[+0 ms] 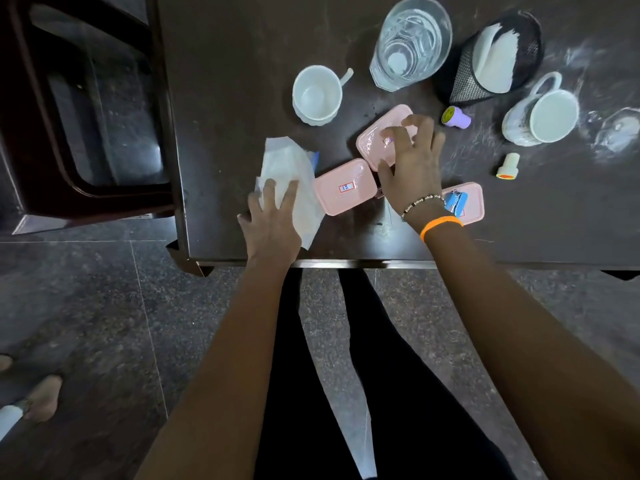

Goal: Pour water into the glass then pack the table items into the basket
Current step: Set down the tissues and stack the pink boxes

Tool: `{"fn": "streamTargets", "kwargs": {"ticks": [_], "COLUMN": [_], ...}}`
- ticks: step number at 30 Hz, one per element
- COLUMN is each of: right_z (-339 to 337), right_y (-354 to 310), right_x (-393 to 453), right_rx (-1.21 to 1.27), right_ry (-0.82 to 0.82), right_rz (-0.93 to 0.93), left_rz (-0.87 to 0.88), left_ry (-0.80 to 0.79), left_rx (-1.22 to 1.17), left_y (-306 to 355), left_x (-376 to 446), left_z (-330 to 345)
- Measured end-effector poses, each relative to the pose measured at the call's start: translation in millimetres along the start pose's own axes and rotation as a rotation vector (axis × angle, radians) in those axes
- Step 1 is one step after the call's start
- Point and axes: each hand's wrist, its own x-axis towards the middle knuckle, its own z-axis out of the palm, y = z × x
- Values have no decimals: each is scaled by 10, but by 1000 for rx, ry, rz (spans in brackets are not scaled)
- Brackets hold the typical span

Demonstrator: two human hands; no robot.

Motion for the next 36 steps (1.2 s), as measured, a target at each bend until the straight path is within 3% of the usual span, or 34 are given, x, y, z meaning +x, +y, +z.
{"fn": "streamTargets", "kwargs": {"ticks": [2, 5, 10, 13, 16, 18, 22, 25, 36], "right_z": [-5, -26, -28, -16, -25, -37, -60, -79, -347], "right_y": [-5, 9, 29, 54, 72, 93, 172, 209, 308], "right_x": [28, 65, 176, 232, 285, 306, 301, 279, -118], "right_rx": [31, 24, 45, 95, 117, 106, 74, 239, 729], "right_ry": [-9, -2, -30, -47, -51, -44, -33, -32, 117], "right_rz": [43, 114, 212, 274, 311, 311, 288, 313, 478], "left_rz": [-124, -246, -169, -3, 165, 184, 148, 161, 58], "left_ry": [-50, 34, 355, 418, 356, 294, 70, -60, 81], "left_rx": [-49, -205, -306, -189, -32, -7, -207, -274, -634], "left_y": [90, 202, 373, 498, 624, 667, 574, 495, 784], "left_x": [5, 50, 75, 66, 100, 148, 288, 349, 325], "left_z": [-49, -168, -391, -403, -317, -263, -230, -227, -196]}}
